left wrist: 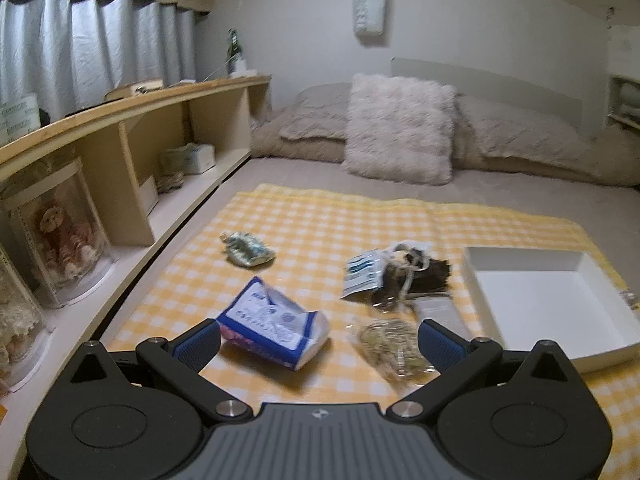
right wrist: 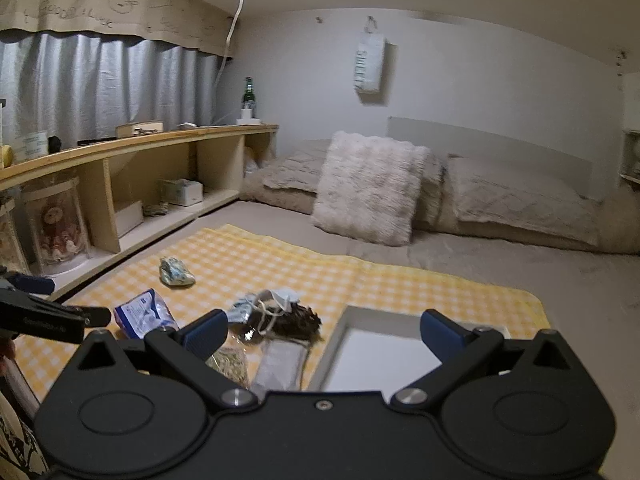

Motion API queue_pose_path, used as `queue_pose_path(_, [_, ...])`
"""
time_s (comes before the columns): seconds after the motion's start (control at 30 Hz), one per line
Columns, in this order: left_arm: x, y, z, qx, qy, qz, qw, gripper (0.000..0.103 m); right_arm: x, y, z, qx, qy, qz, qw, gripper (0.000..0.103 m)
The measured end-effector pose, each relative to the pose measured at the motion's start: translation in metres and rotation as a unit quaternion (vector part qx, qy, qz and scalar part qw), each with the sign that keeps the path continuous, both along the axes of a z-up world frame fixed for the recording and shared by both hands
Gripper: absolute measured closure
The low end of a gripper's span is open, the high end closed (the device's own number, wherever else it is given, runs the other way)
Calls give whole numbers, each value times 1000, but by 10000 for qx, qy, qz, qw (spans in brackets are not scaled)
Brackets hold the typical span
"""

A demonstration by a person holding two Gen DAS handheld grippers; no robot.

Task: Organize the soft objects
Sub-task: 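Grasp the clear bag of beaded hair ties with right tool while left tool grasps the blue tissue pack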

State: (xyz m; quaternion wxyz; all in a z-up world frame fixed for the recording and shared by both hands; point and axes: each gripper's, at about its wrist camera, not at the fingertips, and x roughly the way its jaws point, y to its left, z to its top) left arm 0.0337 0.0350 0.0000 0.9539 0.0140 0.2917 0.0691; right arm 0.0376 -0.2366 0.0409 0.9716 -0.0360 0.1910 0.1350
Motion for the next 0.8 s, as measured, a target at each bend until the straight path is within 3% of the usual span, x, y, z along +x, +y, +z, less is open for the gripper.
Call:
queue_pose_path(0.1, [18,7,-3,31,235,137,9996,0,20,5,5,-31,118,187,9998,0])
queue_pose_path(0.23, [49,24,-4,-486,703,419,9955,0,52,15,6,-91,420,256,9987,0])
queue_pose_path(0.33, [75,41,-10,-885,838,833,9890,0,73,25,0,-121,613,432,9971,0])
queue_pose_path(0.47, [110,57,-28,-1075,1055,1383,9789,0,91,38,-11,-337,508,493,9969,0])
queue_pose_path(0.63, [152,71,-54,-1264,1425,1819,9647,0,106,39,-29,30,671,606,9959,0])
queue_pose_path(0.7, [168,68,-62,-1196,1506,1763,9654,0,113,41,-36,76,804,699,9943,0])
queue_pose_path(0.8, [185,56,-73,-789,1537,1579,9722,0,125,46,-49,44,996,794,9918,0])
